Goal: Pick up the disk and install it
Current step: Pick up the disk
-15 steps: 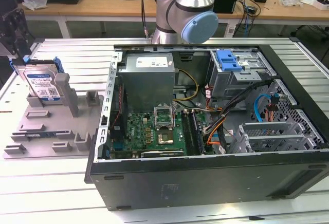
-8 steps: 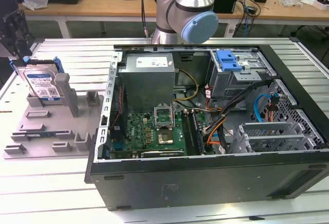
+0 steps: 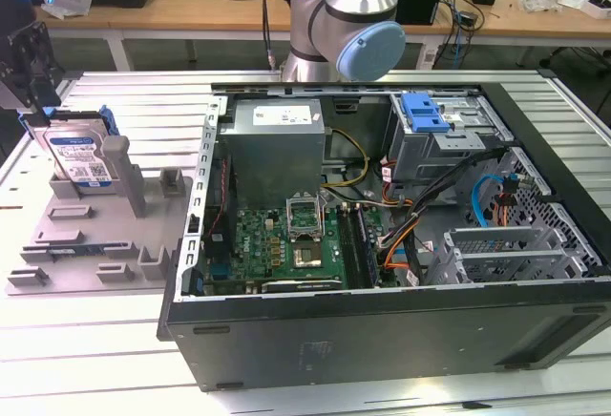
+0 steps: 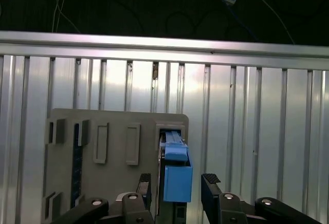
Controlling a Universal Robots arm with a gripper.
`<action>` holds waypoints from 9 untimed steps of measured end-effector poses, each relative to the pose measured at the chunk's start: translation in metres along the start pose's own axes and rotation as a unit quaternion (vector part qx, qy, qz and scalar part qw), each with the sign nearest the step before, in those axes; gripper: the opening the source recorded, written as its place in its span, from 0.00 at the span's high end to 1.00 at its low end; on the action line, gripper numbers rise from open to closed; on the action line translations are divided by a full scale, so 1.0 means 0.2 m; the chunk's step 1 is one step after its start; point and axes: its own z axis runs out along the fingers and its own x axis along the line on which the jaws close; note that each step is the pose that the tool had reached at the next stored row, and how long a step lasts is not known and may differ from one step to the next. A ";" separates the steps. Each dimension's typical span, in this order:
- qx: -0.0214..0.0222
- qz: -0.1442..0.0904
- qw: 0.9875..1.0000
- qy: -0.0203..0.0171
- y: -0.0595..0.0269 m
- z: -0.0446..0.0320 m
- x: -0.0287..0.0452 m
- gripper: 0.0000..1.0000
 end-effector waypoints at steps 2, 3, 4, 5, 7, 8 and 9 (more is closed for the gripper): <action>0.000 0.000 1.000 0.000 0.000 0.008 0.000 0.49; 0.000 0.001 1.000 0.000 0.000 0.011 0.000 0.49; 0.000 0.001 1.000 0.000 -0.001 0.015 0.000 0.49; 0.000 0.001 1.000 0.000 -0.001 0.019 0.000 0.49; 0.000 0.001 1.000 0.000 -0.001 0.024 0.000 0.49; 0.000 0.001 1.000 0.000 -0.001 0.027 0.000 0.49; 0.000 0.001 1.000 0.000 -0.001 0.029 0.000 0.49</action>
